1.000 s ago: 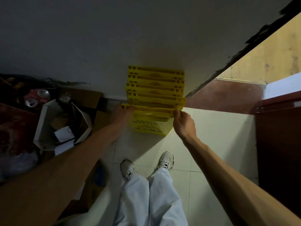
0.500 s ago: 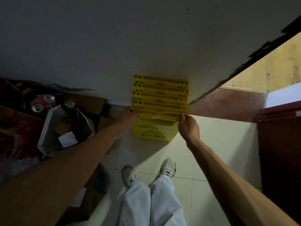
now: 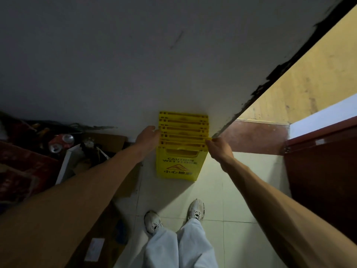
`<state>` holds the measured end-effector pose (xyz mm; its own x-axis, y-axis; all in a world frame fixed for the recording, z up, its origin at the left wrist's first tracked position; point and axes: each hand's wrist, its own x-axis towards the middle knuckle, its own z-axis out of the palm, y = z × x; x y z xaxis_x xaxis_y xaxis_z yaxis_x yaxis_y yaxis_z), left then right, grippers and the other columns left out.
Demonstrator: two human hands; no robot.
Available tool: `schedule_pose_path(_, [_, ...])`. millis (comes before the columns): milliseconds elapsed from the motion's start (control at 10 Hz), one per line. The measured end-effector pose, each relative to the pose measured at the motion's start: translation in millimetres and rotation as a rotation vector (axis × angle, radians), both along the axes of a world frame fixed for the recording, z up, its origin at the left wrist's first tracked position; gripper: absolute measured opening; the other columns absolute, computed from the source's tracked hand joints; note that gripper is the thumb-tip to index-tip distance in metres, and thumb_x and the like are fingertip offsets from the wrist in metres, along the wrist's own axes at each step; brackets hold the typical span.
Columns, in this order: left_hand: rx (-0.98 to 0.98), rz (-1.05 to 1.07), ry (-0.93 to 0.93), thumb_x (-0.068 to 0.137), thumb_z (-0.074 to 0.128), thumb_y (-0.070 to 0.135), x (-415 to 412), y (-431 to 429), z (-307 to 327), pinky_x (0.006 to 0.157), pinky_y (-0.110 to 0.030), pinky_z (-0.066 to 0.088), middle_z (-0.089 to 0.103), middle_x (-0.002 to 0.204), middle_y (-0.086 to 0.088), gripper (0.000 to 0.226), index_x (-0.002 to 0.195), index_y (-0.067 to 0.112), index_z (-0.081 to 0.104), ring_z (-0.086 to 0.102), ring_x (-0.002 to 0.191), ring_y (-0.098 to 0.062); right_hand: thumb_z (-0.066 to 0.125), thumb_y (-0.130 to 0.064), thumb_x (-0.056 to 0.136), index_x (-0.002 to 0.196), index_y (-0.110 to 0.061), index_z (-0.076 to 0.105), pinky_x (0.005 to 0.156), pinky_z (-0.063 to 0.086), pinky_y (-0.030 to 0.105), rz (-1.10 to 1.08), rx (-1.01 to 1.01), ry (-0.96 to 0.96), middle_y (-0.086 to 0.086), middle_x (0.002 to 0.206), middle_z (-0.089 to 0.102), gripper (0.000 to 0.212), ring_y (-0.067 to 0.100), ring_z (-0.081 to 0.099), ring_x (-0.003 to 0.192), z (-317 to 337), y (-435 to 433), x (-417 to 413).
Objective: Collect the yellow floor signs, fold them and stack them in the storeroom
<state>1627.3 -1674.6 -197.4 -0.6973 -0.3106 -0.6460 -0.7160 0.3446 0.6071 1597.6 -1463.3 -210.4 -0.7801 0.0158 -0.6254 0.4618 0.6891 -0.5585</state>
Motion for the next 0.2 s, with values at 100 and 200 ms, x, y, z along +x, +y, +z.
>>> schedule_pose_path(100, [0.029,-0.021,0.070,0.099,0.038,0.016,0.8,0.3,50.3,0.065,-0.025,0.039,0.051,0.079,0.001,0.029,0.073,0.021,0.050,0.052,0.080,-0.020,0.049,-0.023,0.093,0.098,-0.004,0.069,0.083,0.054,0.041,0.049,-0.060,0.020,0.012,0.100,0.069,0.028,0.026,0.063,0.090,47.9,-5.6,-6.7])
schedule_pose_path(200, [0.081,-0.043,0.195,0.098,0.041,0.020,-2.5,0.2,115.7,0.078,-0.029,0.037,0.051,0.092,-0.010,0.019,0.080,0.015,0.046,0.048,0.089,-0.019,0.052,-0.015,0.094,0.108,0.011,0.066,0.076,0.046,0.036,0.118,-0.104,0.094,0.014,0.091,0.059,0.033,0.026,0.054,0.083,121.8,-16.1,-19.4])
